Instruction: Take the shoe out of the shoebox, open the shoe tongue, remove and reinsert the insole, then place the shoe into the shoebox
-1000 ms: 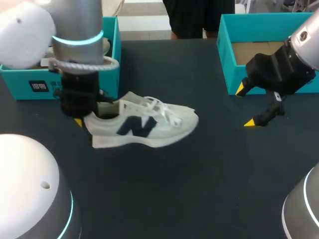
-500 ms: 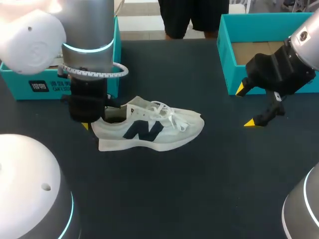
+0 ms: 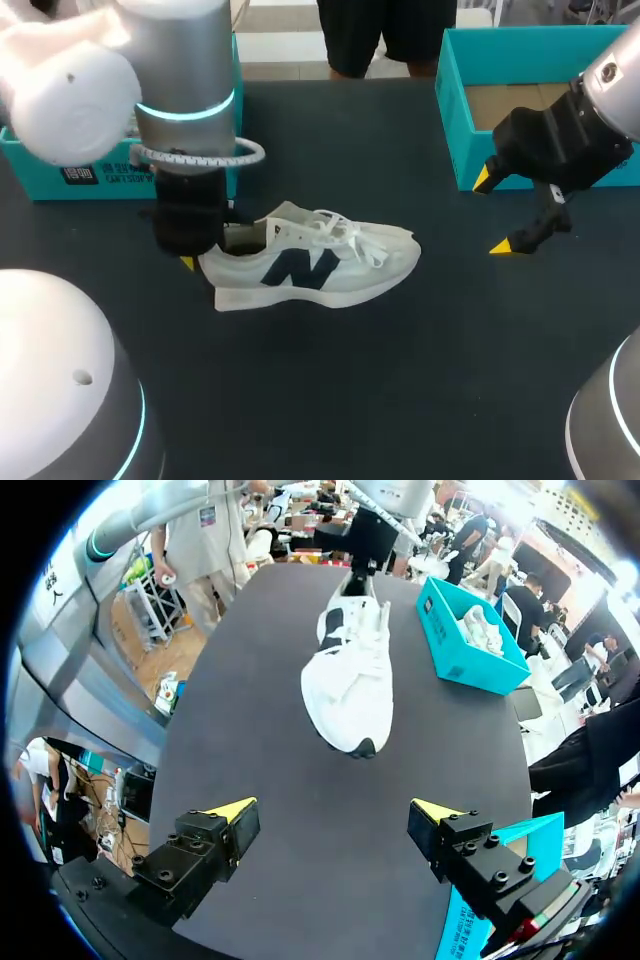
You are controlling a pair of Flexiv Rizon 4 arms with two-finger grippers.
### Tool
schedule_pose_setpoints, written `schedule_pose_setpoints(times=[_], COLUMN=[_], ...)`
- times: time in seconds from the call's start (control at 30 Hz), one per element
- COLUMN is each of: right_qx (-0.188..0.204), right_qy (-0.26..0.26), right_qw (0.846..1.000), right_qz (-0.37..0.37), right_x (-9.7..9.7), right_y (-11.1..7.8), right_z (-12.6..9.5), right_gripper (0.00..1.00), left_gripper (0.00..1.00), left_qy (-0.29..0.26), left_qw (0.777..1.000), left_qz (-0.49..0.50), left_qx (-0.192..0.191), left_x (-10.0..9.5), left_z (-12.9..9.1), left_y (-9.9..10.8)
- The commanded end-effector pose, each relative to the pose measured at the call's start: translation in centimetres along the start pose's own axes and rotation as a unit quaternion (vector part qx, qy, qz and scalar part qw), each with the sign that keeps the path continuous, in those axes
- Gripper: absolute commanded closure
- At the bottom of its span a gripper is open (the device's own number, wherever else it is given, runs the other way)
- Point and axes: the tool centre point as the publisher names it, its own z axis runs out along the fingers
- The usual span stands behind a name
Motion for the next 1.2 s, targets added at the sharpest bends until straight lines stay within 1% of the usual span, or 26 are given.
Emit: schedule_pose_setpoints(times=[0.03,0.1,0.13,0.17,0.3,0.33,0.4,0.47,0.67,0.8,0.93,0.97,1.0,1.03,1.07,1.2], right_qx=[0.001,0.001,0.001,0.001,0.001,0.001,0.001,0.001,0.001,0.001,0.001,0.001,0.001,0.001,0.001,0.001], right_qy=[0.002,0.002,0.002,0.002,0.002,0.002,0.002,0.002,0.002,0.002,0.002,0.002,0.002,0.002,0.002,0.002], right_qw=[1.000,1.000,1.000,1.000,1.000,1.000,1.000,1.000,1.000,1.000,1.000,1.000,1.000,1.000,1.000,1.000], right_qz=[0.000,0.000,0.000,0.000,0.000,0.000,0.000,0.000,0.000,0.000,0.000,0.000,0.000,0.000,0.000,0.000], right_x=[-0.2,-0.2,-0.2,-0.2,-0.2,-0.2,-0.2,-0.2,-0.2,-0.2,-0.2,-0.2,-0.2,-0.2,-0.2,-0.2], right_y=[0.1,0.1,0.1,0.1,0.1,0.1,0.1,0.1,0.1,0.1,0.1,0.1,0.1,0.1,0.1,0.1], right_z=[0.2,0.2,0.2,0.2,0.2,0.2,0.2,0.2,0.2,0.2,0.2,0.2,0.2,0.2,0.2,0.2], right_gripper=[0.00,0.00,0.00,0.00,0.00,0.00,0.00,0.00,0.00,0.00,0.00,0.00,0.00,0.00,0.00,0.00], left_gripper=[1.00,1.00,1.00,1.00,1.00,1.00,1.00,1.00,1.00,1.00,1.00,0.70,0.35,0.08,0.00,0.00], left_qy=[0.007,0.014,0.010,0.021,0.029,0.031,0.037,0.047,0.040,0.047,0.046,0.047,0.041,0.041,0.038,0.008], left_qw=[1.000,1.000,1.000,1.000,0.999,0.999,0.999,0.998,0.998,0.998,0.997,0.997,0.997,0.997,0.997,0.998], left_qz=[-0.006,-0.006,-0.007,-0.006,-0.013,-0.005,-0.005,-0.011,-0.016,-0.018,-0.021,-0.024,-0.028,-0.029,-0.032,-0.040], left_qx=[-0.007,-0.001,-0.010,-0.006,-0.023,-0.016,-0.033,-0.038,-0.043,-0.046,-0.058,-0.059,-0.063,-0.064,-0.066,-0.056], left_x=[-1.9,-2.5,-2.7,-3.0,-3.7,-3.7,-3.9,-4.2,-4.2,-4.2,-3.9,-3.9,-3.8,-3.8,-3.7,-3.1], left_z=[3.2,4.3,4.9,5.5,7.6,8.0,8.7,9.4,10.5,11.3,11.3,11.2,11.0,10.9,10.7,9.0], left_y=[1.4,2.0,2.3,2.5,3.5,3.6,3.8,4.0,4.4,4.5,4.2,4.2,4.1,4.1,4.1,4.1])
